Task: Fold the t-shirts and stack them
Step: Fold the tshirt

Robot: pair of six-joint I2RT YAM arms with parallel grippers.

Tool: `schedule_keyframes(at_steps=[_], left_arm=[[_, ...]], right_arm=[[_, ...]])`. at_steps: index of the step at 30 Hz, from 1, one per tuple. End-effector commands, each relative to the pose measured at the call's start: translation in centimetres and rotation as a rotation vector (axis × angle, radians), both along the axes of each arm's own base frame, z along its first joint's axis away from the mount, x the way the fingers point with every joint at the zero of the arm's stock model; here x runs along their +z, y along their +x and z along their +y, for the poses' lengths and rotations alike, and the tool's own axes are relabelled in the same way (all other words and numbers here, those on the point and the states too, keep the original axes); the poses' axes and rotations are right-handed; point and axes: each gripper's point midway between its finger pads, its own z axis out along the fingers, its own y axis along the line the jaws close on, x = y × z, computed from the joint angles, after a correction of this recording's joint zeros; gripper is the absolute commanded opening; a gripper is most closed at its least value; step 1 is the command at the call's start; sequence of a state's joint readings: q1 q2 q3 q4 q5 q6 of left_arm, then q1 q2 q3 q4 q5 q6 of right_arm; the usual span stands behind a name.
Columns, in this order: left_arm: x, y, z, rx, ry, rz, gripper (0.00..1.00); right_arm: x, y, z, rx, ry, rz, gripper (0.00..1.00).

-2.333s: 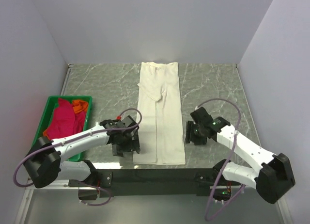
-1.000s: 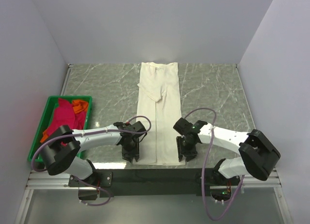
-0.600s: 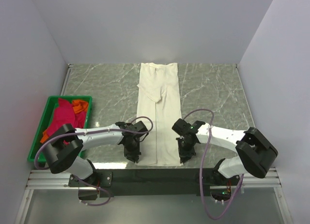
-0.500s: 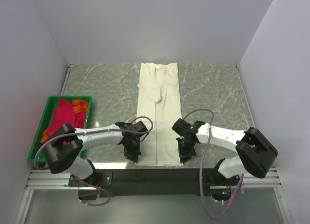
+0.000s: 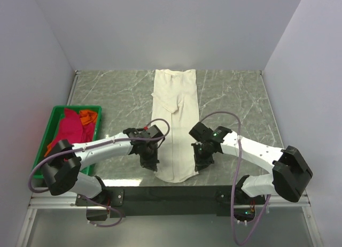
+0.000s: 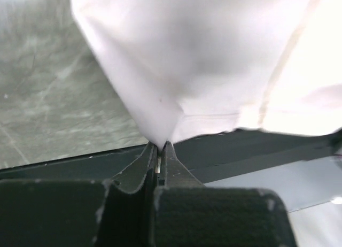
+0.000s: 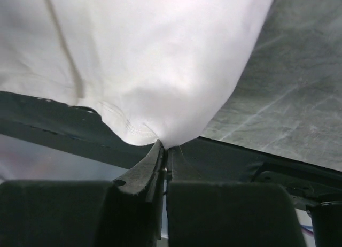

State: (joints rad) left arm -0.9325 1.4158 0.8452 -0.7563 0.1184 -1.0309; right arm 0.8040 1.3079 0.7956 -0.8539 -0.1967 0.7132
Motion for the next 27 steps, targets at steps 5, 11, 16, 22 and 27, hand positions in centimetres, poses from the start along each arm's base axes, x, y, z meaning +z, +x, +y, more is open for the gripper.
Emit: schedule_keyframes(at_steps=[5, 11, 16, 22, 27], left_arm=[[3.8, 5.0, -1.1, 0.039, -0.078, -0.106, 0.01], [5.2, 9.5, -0.5, 0.100, -0.119, -0.166, 0.01], [5.7, 13.6, 0.4, 0.134, -0.119, -0.202, 0.01], [7.4, 19.2, 0.6, 0.173, -0.115, -0.280, 0.01], [7.4, 23.1, 0.9, 0.203, -0.090, -0.328, 0.01]], right_arm=[[2.6, 3.9, 0.8, 0.013, 0.013, -0.105, 0.00], [4.3, 8.2, 0.3, -0.027, 0.025, -0.166, 0.00], [6.3, 12.6, -0.1, -0.046, 0.037, -0.240, 0.00], [8.2, 18.1, -1.0, -0.106, 0.036, -0.323, 0.00], [8.3, 21.7, -1.3, -0.129, 0.002, -0.366, 0.00]])
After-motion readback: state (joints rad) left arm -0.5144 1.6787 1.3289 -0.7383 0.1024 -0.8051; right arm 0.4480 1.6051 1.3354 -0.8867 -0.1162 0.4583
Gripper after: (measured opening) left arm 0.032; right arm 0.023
